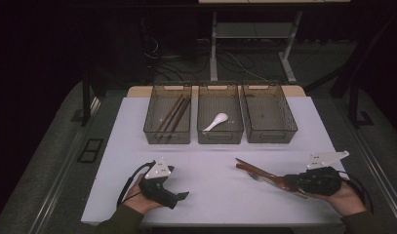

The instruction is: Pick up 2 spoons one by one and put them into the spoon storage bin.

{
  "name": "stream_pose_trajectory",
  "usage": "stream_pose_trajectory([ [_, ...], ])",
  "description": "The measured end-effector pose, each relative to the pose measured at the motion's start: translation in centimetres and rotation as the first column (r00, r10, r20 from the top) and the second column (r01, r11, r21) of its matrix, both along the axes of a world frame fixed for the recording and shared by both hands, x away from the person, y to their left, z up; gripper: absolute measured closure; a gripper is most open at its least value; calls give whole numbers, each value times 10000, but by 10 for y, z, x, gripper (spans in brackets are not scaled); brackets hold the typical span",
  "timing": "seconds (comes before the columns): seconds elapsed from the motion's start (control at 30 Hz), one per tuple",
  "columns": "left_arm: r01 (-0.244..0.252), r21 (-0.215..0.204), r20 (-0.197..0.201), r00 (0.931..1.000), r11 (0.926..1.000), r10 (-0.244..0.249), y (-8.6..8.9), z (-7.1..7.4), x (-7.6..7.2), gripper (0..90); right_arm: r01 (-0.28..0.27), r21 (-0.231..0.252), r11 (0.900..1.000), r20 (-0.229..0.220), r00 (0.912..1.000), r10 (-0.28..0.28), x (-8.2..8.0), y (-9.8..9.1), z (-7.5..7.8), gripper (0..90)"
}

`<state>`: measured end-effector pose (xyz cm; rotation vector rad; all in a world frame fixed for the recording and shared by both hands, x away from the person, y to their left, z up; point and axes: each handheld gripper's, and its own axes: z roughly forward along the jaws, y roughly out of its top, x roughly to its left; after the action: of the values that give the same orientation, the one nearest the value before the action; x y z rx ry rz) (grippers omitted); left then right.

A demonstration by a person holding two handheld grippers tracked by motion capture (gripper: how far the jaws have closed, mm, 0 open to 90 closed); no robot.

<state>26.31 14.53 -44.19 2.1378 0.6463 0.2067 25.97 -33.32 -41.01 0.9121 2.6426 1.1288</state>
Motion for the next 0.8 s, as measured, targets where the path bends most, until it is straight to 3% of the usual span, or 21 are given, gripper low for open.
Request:
stream_pose_trajectory([
  [0.8,-15,-235,-12,10000,9997,15,1,1,1,0,1008,423,9940,798,9914,-1040,29,30,23,838],
])
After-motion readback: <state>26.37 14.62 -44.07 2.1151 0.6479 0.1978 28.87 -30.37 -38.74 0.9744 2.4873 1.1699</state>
